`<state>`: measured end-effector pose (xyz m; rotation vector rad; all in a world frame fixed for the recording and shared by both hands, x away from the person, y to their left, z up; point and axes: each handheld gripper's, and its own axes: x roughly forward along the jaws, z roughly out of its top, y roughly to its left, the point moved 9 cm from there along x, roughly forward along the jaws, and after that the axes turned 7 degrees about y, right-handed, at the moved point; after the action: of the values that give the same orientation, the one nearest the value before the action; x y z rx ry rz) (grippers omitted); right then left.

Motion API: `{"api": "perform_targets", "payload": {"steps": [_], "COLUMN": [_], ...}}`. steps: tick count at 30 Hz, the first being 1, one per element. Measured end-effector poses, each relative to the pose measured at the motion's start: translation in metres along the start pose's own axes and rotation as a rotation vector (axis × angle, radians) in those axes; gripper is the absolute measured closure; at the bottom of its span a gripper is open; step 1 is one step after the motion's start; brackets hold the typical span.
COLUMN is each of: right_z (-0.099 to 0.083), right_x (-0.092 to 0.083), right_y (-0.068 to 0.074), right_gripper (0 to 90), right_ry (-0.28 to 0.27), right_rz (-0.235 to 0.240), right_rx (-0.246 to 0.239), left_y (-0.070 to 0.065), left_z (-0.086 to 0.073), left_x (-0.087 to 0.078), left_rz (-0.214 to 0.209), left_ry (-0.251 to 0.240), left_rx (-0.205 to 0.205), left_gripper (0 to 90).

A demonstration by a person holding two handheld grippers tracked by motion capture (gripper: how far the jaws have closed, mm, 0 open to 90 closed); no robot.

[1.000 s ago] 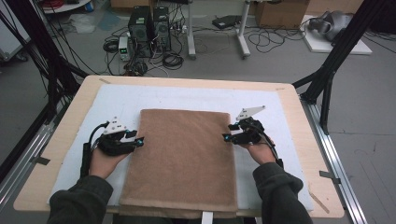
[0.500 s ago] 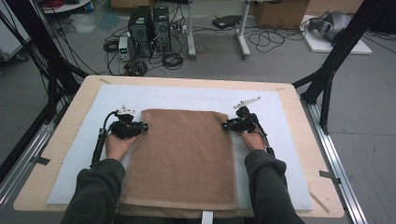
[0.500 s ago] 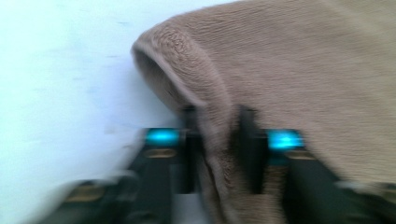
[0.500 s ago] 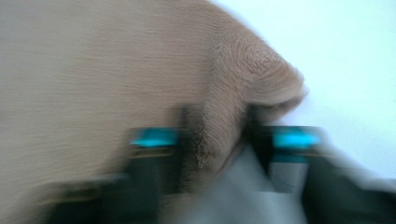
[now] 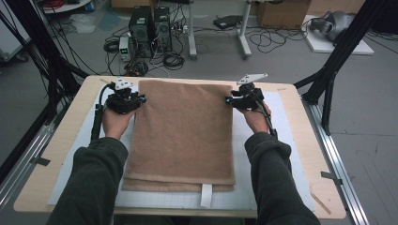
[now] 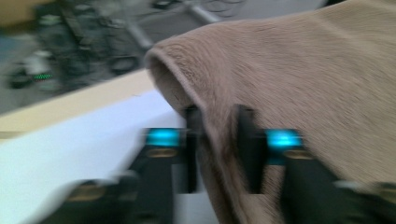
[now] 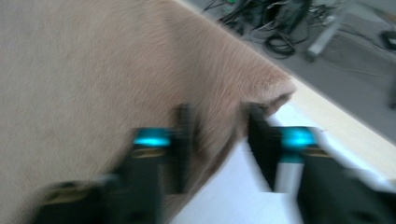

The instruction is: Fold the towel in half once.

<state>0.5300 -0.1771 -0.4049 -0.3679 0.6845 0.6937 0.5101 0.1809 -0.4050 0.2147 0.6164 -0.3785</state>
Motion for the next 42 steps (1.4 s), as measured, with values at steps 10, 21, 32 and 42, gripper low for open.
{"api": "perform_targets", "payload": {"steps": [10, 21, 32, 42], "right_z": [-0.047, -0.071, -0.134, -0.152], "right_x": [-0.006, -0.054, -0.052, -0.037], "right_y": [0.028, 0.102, 0.151, 0.163], "right_gripper": [40.8, 43.8, 49.5, 75.4], "right_ry": [0.137, 0.040, 0.086, 0.139], "right_rz": [0.143, 0.232, 0.324, 0.334], "right_rx": [0.008, -0.128, -0.136, -0.204], "left_y": [-0.014, -0.064, -0.091, -0.102], "left_z": [-0.047, -0.105, -0.156, -0.181], "left_x": [-0.022, -0.079, -0.104, -0.092], "left_rz": [-0.157, -0.263, -0.309, -0.349], "left_ry": [0.033, 0.001, 0.041, 0.099], "left_rx": [-0.003, 0.110, 0.149, 0.227], "left_gripper": [46.1, 46.9, 52.2, 79.4]}}
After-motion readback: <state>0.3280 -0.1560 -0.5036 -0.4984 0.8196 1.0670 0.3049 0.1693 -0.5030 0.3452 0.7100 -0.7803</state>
